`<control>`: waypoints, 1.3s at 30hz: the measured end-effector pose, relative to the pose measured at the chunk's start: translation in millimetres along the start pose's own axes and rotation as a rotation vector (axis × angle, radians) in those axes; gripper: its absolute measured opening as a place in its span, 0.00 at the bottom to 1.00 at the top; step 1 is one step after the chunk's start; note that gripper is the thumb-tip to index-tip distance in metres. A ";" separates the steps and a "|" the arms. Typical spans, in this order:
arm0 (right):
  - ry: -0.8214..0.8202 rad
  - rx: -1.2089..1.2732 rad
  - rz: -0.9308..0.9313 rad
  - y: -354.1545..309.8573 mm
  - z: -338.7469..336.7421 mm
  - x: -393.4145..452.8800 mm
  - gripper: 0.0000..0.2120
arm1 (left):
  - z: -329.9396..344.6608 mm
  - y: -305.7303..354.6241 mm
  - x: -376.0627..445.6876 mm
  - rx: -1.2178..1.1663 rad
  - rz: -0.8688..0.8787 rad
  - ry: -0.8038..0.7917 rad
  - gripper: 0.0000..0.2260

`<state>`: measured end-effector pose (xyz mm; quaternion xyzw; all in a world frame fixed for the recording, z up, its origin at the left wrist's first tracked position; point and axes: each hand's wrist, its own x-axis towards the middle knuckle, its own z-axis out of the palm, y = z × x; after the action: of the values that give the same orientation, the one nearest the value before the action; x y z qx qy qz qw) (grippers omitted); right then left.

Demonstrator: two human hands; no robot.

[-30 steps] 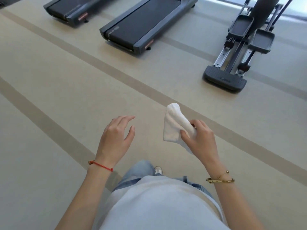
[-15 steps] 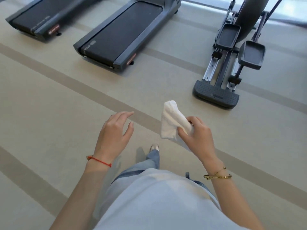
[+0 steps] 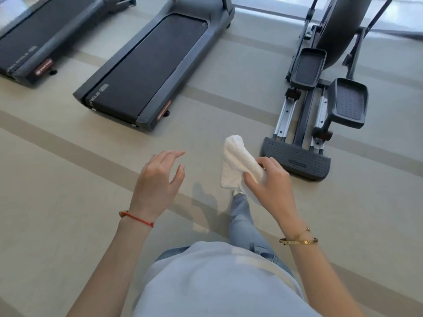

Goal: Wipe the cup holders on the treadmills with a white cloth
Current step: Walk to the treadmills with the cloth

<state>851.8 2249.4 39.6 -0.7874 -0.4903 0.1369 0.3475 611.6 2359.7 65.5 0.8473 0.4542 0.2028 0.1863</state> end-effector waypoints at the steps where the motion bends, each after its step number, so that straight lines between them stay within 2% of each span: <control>1: -0.002 0.001 -0.003 6.4 1.2 24.2 0.11 | 6.6 -0.3 23.0 0.006 -0.011 -0.004 0.20; 4: -0.014 0.004 -0.024 23.8 1.6 101.0 0.11 | 24.3 2.3 94.3 -0.012 -0.047 0.008 0.20; 9: -0.057 -0.023 -0.098 43.2 -10.0 235.2 0.12 | 49.0 12.3 211.0 -0.019 -0.095 0.081 0.14; 17: -0.117 -0.009 -0.191 53.6 -17.1 440.8 0.12 | 73.8 15.3 376.7 -0.025 -0.185 0.152 0.14; 28: -0.163 0.037 -0.195 54.5 35.7 664.5 0.11 | 96.2 -44.3 581.5 -0.004 -0.258 0.216 0.14; 39: -0.165 0.056 -0.268 2.2 94.1 923.5 0.10 | 65.7 -112.8 818.8 0.022 -0.275 0.313 0.14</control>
<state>1245.7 3088.7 85.8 -0.6911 -0.6139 0.1669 0.3429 980.6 3101.6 96.3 0.7374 0.5912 0.2996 0.1302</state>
